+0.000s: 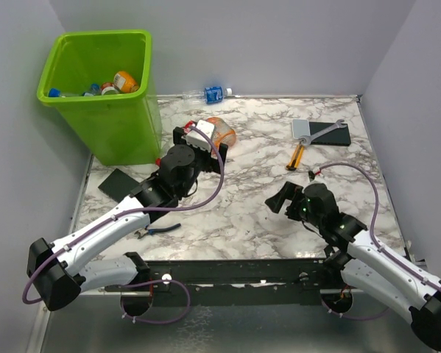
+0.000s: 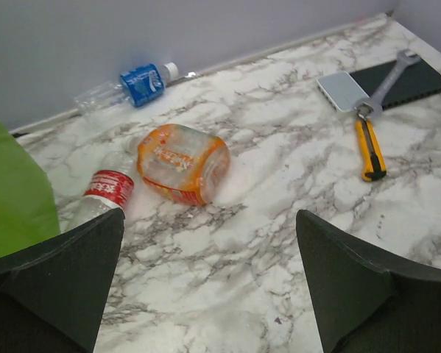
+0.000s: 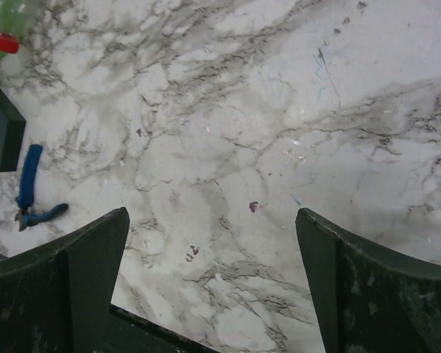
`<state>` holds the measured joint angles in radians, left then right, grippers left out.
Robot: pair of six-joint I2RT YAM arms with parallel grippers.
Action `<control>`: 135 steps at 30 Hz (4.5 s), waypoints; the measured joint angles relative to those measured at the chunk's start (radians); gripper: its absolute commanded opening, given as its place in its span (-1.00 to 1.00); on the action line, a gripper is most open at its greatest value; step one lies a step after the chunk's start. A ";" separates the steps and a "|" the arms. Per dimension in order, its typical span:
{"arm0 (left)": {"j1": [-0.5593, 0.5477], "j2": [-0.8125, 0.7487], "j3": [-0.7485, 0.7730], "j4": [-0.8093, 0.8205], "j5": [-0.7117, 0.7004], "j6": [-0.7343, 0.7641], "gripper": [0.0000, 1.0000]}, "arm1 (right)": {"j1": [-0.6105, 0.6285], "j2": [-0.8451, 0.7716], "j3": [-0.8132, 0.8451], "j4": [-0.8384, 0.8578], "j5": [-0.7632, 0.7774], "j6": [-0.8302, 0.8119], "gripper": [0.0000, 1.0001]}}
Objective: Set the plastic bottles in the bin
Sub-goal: Move the plastic bottle to the center of the board.
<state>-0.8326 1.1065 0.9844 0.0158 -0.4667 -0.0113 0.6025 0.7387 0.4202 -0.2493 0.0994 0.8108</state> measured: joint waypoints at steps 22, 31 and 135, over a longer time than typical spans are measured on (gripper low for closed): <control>0.000 0.004 -0.266 0.064 -0.031 -0.102 0.98 | 0.000 0.214 0.047 0.076 -0.008 -0.041 0.88; 0.000 -0.009 -0.294 0.097 -0.130 -0.159 0.98 | 0.002 0.130 -0.026 0.222 -0.089 0.029 0.81; 0.009 0.532 -0.102 -0.054 0.198 -0.685 -0.01 | 0.039 -0.170 0.040 -0.067 0.152 -0.150 0.85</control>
<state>-0.8234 1.6386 0.8825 -0.0380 -0.2687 -0.6960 0.6415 0.5686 0.4606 -0.3161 0.2516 0.6605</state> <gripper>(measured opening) 0.369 0.919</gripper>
